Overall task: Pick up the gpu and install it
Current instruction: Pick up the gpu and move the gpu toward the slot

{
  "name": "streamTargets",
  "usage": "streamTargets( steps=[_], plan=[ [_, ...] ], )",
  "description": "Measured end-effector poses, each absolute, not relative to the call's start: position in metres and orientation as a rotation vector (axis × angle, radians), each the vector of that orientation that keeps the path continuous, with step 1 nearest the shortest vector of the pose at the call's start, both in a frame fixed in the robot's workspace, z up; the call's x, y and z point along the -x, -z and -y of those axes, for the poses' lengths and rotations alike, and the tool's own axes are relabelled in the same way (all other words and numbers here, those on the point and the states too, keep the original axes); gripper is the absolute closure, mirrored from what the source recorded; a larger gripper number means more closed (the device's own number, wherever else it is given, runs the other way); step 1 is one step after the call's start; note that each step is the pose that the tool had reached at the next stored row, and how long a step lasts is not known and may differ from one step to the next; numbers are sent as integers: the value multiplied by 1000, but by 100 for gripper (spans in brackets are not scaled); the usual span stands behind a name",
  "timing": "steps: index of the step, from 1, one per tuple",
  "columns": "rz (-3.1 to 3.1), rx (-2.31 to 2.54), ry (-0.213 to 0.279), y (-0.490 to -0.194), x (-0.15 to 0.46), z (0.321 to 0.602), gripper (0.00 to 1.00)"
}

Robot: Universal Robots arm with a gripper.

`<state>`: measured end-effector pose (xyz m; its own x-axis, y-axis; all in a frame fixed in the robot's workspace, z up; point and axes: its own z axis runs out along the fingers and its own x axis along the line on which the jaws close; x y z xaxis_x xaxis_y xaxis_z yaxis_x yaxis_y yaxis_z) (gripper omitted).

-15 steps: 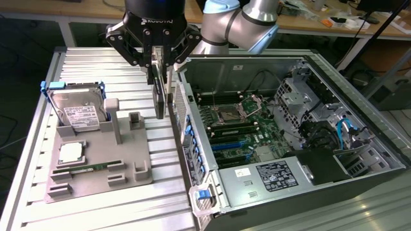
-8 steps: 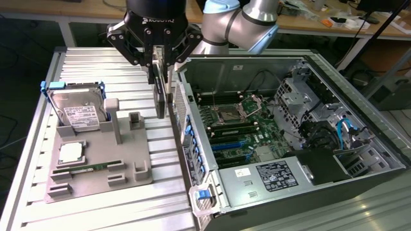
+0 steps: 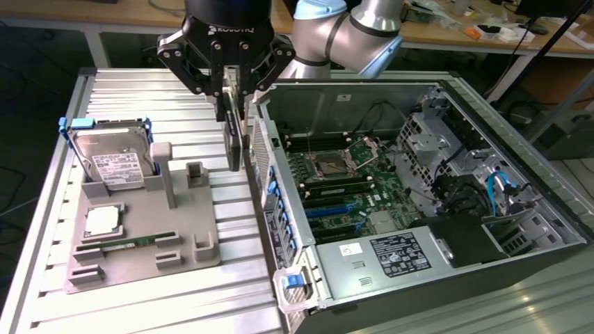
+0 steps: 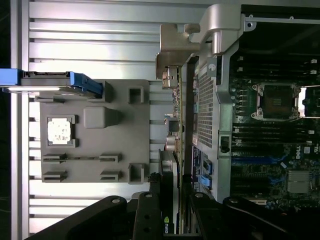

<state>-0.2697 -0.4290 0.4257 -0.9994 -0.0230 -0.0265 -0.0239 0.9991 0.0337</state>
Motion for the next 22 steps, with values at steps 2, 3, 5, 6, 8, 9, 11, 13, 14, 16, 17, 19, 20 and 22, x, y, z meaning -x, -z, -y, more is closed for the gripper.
streamTargets(
  steps=[2, 3, 5, 6, 8, 9, 11, 13, 14, 16, 17, 19, 20, 22],
  plan=[
    [-3115, 37, -53, -426, 269, 429, 73],
    [-3115, 37, -53, -426, 269, 429, 73],
    [-3115, 37, -53, -426, 269, 429, 73],
    [-3115, 37, -53, -426, 269, 429, 73],
    [-3115, 37, -53, -426, 268, 429, 73],
    [-3115, 37, -53, -426, 268, 429, 73],
    [-3115, 37, -53, -426, 268, 429, 73],
    [-3115, 37, -53, -426, 267, 429, 73],
    [-3115, 37, -53, -426, 267, 429, 73],
    [-3115, 37, -53, -426, 267, 429, 73],
    [-3115, 37, -53, -426, 267, 429, 73],
    [-3115, 37, -53, -426, 266, 429, 73],
    [-3115, 37, -53, -426, 266, 429, 73],
    [-3115, 37, -53, -426, 266, 429, 73]
  ],
)
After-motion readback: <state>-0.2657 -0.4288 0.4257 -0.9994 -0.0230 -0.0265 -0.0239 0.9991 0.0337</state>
